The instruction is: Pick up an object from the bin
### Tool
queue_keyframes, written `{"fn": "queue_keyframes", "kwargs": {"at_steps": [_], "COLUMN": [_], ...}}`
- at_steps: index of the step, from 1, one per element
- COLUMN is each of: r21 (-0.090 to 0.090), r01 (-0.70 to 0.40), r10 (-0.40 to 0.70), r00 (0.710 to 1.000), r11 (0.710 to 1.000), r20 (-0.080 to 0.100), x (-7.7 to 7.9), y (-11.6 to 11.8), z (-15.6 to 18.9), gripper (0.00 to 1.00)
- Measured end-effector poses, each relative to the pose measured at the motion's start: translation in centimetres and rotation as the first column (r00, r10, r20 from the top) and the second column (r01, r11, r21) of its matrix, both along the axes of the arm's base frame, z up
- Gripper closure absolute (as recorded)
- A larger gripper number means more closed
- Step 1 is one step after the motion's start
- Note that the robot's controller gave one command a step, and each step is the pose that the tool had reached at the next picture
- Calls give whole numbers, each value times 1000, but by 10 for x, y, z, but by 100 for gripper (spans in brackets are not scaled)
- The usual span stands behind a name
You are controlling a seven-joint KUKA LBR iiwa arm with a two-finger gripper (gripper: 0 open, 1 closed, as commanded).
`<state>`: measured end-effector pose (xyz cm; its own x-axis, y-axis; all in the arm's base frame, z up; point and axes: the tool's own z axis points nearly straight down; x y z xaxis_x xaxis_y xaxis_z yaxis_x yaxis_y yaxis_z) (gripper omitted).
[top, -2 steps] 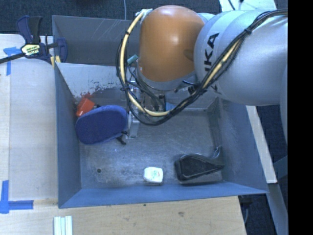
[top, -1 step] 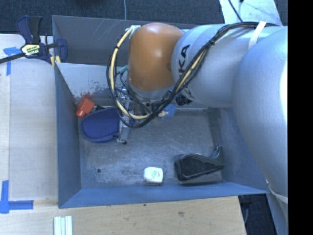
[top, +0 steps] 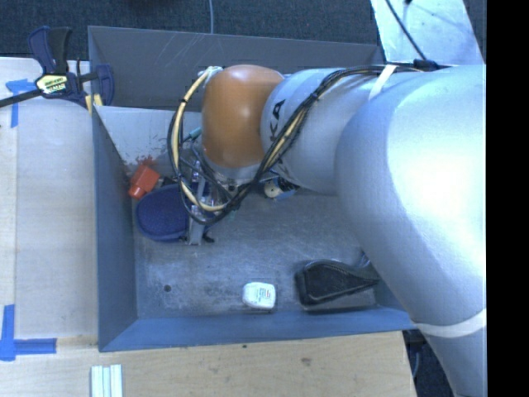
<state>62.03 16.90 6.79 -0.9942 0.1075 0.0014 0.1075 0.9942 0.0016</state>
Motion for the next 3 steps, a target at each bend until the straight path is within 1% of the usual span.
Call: {"fn": "queue_keyframes", "kwargs": {"at_steps": [1, 2, 3], "r21": [2, 3, 1], "r01": [1, -12, -45], "r10": [-1, 12, 45], "r00": [1000, 1000, 999], "r11": [1000, 1000, 999], "r20": [7, 12, 13], "x": [2, -23, -7], "y": [1, 38, 43], "z": [7, 112, 232], "gripper": [100, 100, 100]}}
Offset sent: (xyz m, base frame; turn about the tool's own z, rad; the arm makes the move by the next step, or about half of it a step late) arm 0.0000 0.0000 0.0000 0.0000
